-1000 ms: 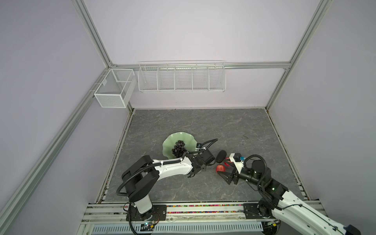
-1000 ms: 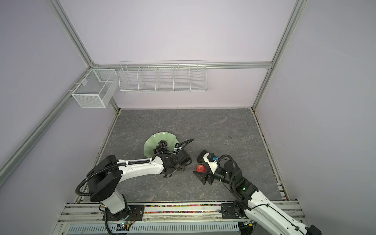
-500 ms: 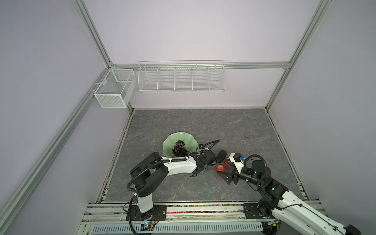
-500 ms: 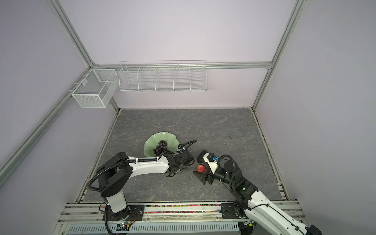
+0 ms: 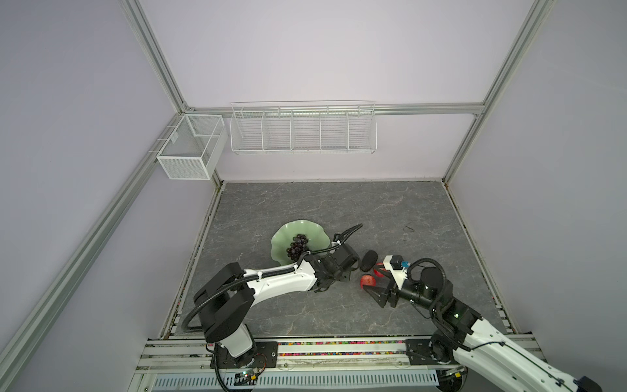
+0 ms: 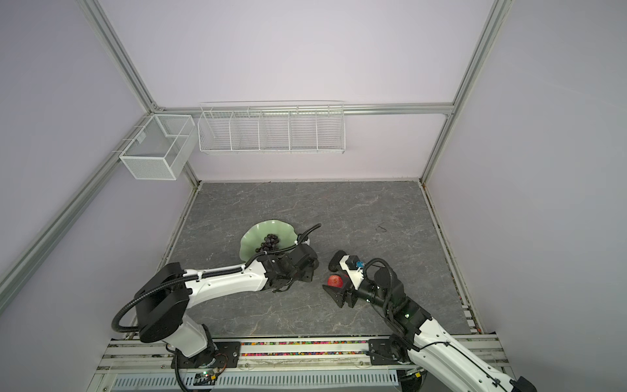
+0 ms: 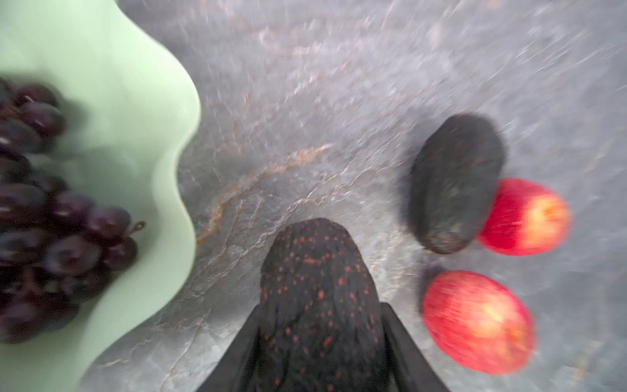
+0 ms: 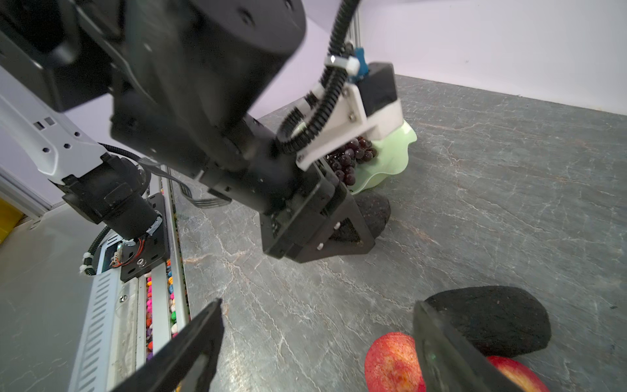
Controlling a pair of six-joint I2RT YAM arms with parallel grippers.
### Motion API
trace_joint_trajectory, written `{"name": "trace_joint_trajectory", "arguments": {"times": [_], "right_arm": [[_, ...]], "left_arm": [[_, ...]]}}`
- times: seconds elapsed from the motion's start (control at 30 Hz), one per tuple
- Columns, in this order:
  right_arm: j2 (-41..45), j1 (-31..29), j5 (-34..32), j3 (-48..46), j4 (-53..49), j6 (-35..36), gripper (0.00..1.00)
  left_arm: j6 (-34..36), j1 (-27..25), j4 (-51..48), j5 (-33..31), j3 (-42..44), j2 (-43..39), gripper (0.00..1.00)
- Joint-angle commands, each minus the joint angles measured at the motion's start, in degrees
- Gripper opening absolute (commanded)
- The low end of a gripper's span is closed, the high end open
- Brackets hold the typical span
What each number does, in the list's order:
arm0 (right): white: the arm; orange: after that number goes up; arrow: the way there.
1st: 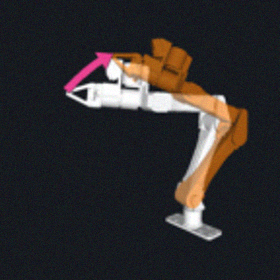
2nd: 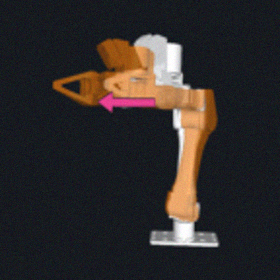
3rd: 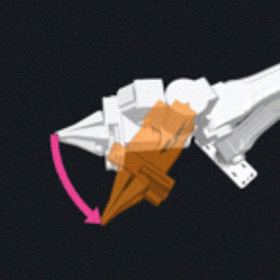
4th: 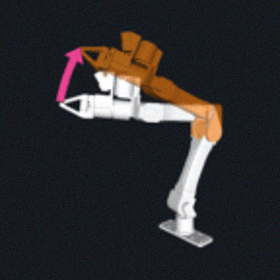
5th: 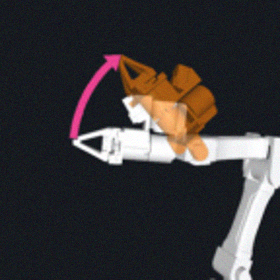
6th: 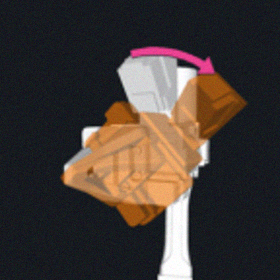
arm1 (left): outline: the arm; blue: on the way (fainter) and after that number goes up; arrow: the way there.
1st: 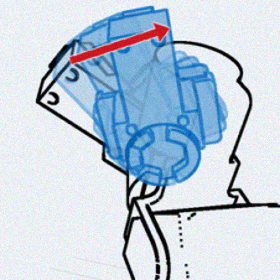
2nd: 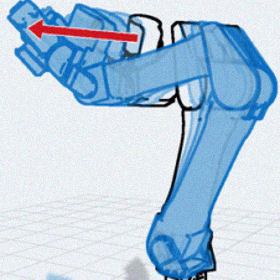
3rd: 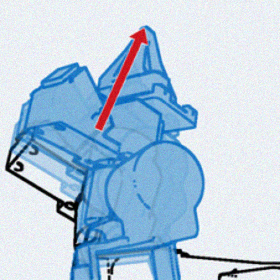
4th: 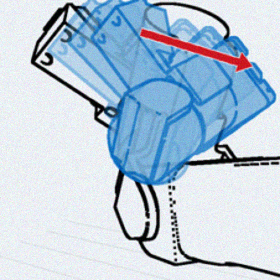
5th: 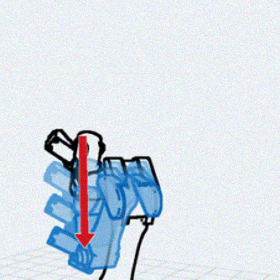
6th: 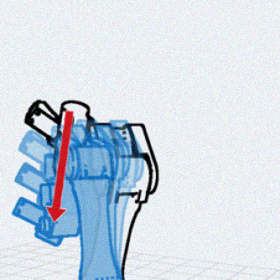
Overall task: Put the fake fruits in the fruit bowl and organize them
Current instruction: 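Lower the avocado into the bowl beside the grapes and release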
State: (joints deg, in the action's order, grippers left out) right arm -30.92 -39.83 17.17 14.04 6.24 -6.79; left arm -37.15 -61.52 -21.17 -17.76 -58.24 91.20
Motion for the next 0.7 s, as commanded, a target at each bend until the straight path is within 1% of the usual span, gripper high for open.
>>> {"name": "trace_joint_trajectory", "arguments": {"times": [0.0,0.07,0.17,0.3,0.53,0.6,0.67], "right_arm": [[0.7,0.3,-0.2,-1.5,0.9,1.0,0.88],[-0.4,0.2,0.8,-1.2,1.3,1.0,0.88],[-2.2,0.3,3.0,-0.8,2.5,1.0,0.88],[-3.0,0.2,5.0,-0.9,4.3,0.7,0.88],[-1.7,0.3,4.1,-1.2,3.6,1.0,0.88],[-1.7,0.2,3.8,-1.1,3.4,1.0,0.88],[-1.7,0.2,3.7,-1.0,3.1,1.1,0.88]], "left_arm": [[2.1,0.7,-2.6,-3.8,-0.8,-5.1,0.35],[2.9,2.9,-5.2,-6.5,-1.3,-6.9,0.35],[4.5,9.3,-5.3,-4.0,-0.7,-7.2,0.35],[7.1,14.5,-4.5,-1.9,-1.3,-3.6,0.35],[8.7,16.5,-2.5,-3.4,-4.2,2.0,0.38],[8.8,16.7,-3.3,-4.6,-5.6,3.8,0.4],[9.2,16.7,-4.3,-6.0,-6.8,5.5,0.45]]}}
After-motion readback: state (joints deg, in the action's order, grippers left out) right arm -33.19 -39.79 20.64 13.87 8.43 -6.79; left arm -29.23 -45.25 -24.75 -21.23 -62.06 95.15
